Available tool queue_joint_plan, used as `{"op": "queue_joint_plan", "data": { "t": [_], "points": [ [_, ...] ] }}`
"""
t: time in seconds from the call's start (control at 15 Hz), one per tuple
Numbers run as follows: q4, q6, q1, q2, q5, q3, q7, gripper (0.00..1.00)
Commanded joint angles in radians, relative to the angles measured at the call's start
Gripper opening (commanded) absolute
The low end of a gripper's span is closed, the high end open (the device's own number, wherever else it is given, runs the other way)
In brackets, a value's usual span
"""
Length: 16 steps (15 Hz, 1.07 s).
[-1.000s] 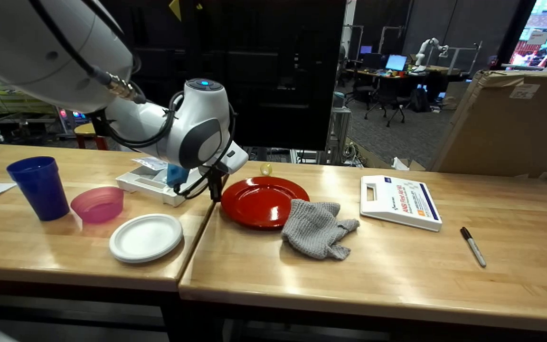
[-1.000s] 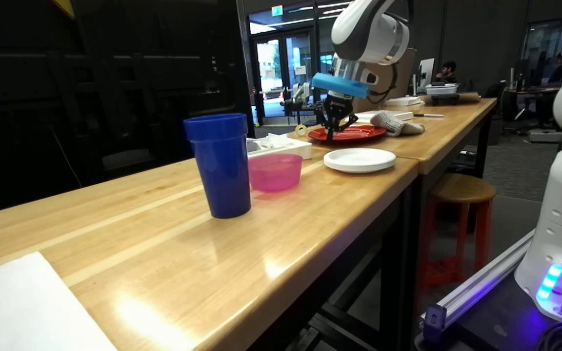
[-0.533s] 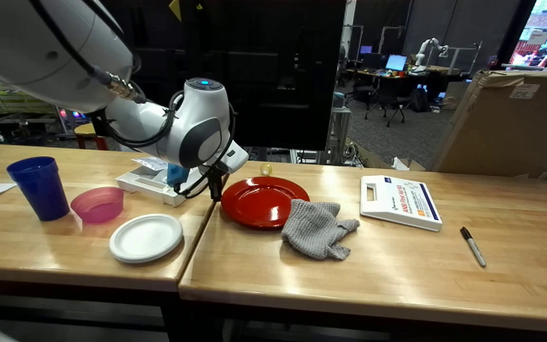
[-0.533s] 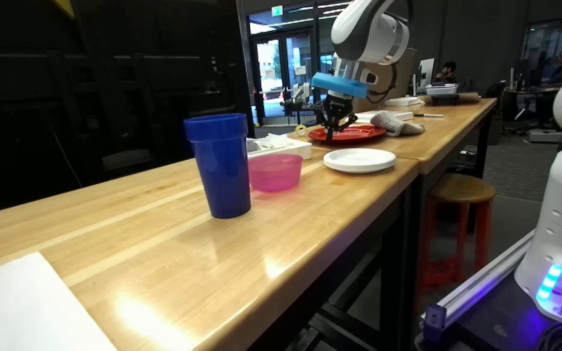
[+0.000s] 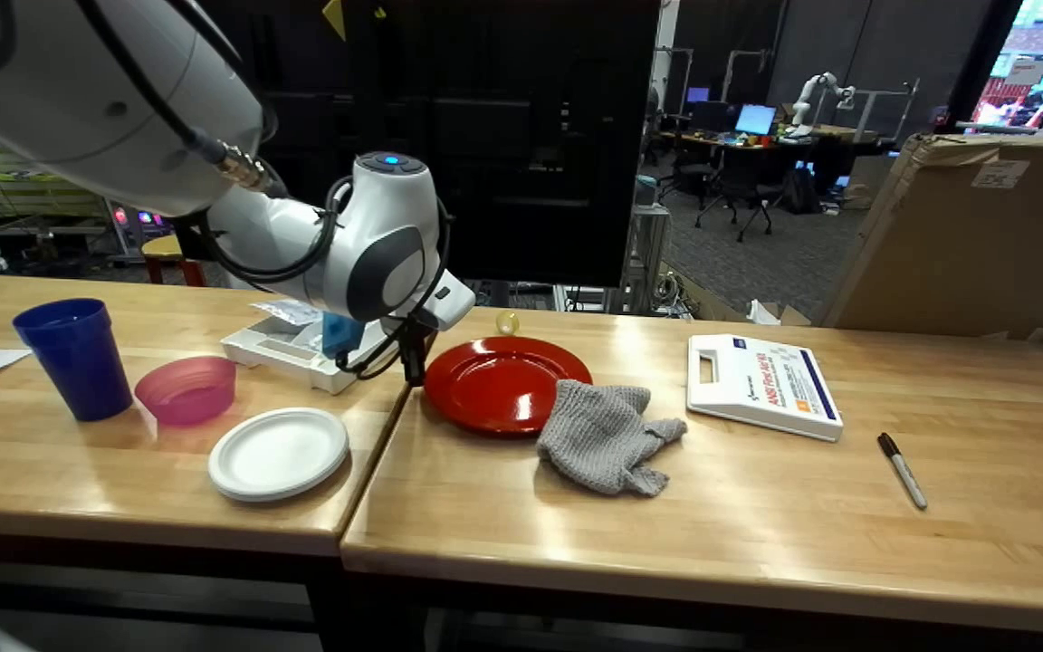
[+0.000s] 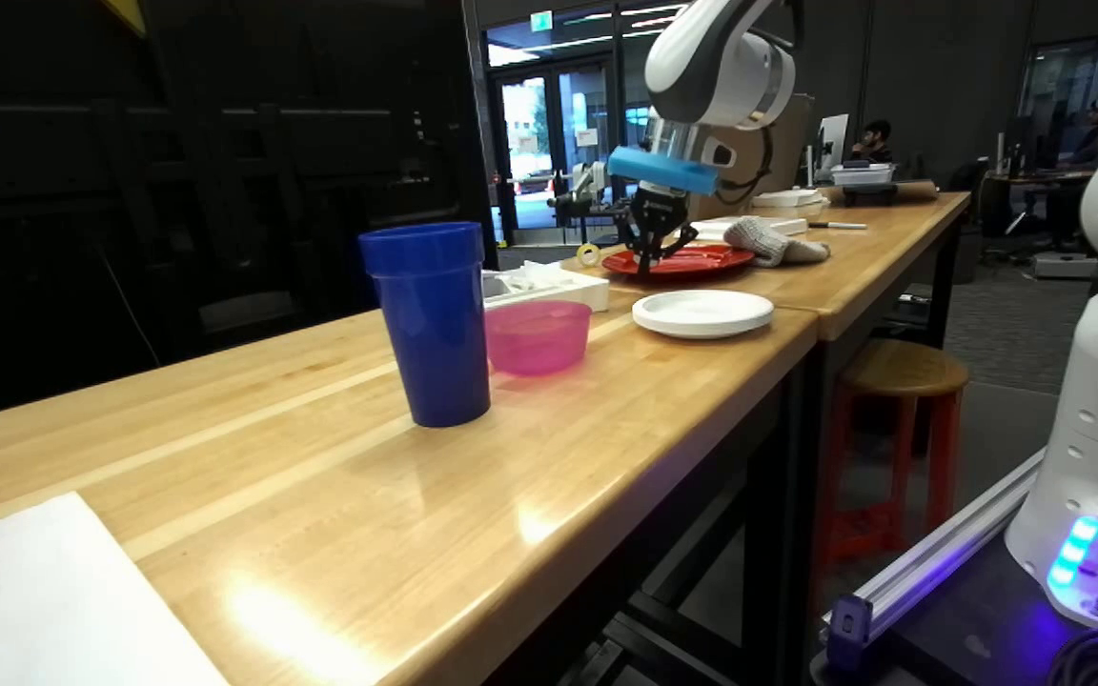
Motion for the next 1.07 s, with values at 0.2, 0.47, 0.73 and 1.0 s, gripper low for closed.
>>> {"op": "queue_joint_plan", "data": {
  "t": [0.2,0.47,0.73,1.0],
  "points": [
    [0.050,-0.027,-0.007,0.035,-0.058,-0.009,0.021,0.00],
    [0.058,-0.034,-0.014,0.047,-0.092,-0.018,0.027,0.00],
    [0.062,-0.042,-0.022,0.048,-0.113,-0.028,0.027,0.00],
    [0.070,-0.041,-0.026,0.049,-0.115,-0.035,0.029,0.00]
  ]
}}
